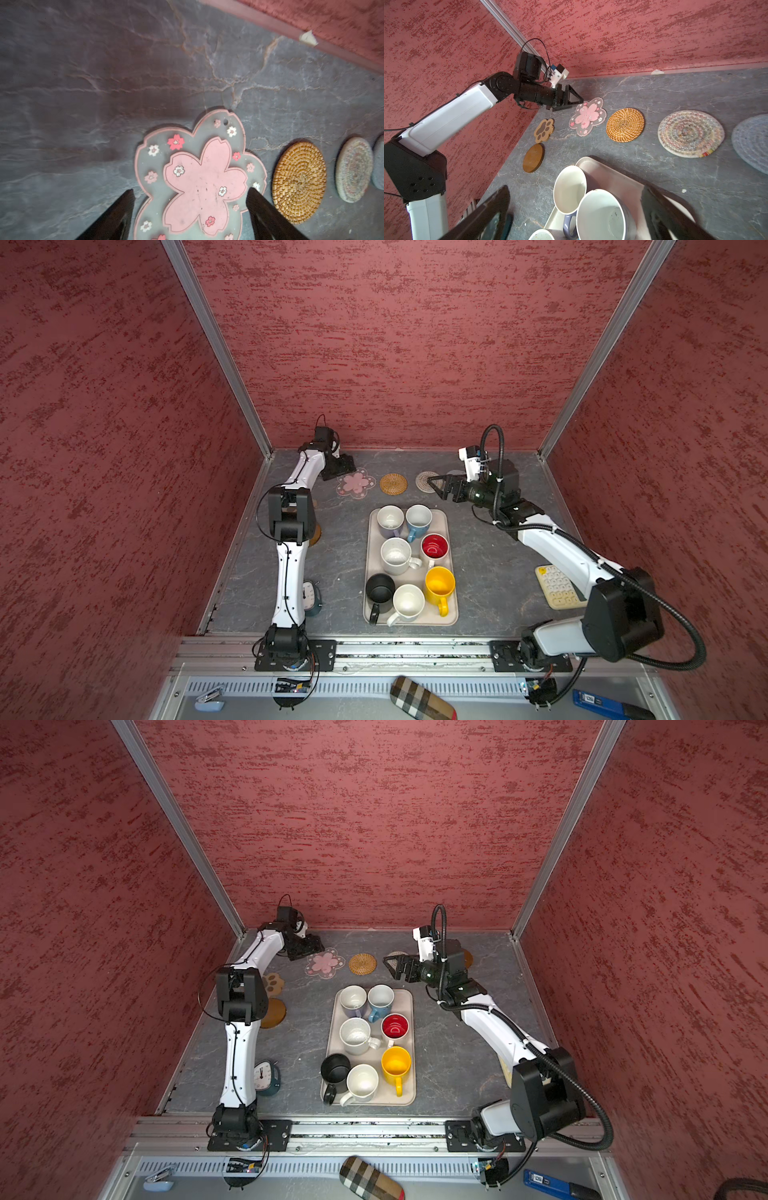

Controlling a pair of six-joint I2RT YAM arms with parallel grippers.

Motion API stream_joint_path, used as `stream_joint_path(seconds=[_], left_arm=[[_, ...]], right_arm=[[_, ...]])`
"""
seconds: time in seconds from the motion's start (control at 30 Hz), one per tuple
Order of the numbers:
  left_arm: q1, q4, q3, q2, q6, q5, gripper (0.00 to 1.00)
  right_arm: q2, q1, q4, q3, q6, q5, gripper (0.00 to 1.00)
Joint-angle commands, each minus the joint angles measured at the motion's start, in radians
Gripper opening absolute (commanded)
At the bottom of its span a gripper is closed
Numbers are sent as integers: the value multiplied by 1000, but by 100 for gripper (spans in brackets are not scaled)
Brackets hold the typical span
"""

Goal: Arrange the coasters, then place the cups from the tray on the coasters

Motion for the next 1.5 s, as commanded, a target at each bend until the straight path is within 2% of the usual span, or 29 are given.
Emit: stream_joint_path(seconds=[0.0, 0.57, 1.0, 1.27, 1.47], left_arm=[[-7, -12, 80, 52, 1, 35, 85], [-4, 6, 97, 131, -31, 113, 83], [-59, 67, -106, 42, -15, 120, 80], [-88, 159, -286, -45, -30, 133, 79], [-84, 166, -305, -61, -42, 126, 80]], right_arm=[[22, 6, 27, 27, 1, -15, 99], [39, 5, 13, 32, -1, -11, 99], [-18, 5, 20, -2, 7, -10, 99], [-29, 5, 29, -13, 15, -16, 99], [-31, 5, 32, -14, 17, -22, 99]])
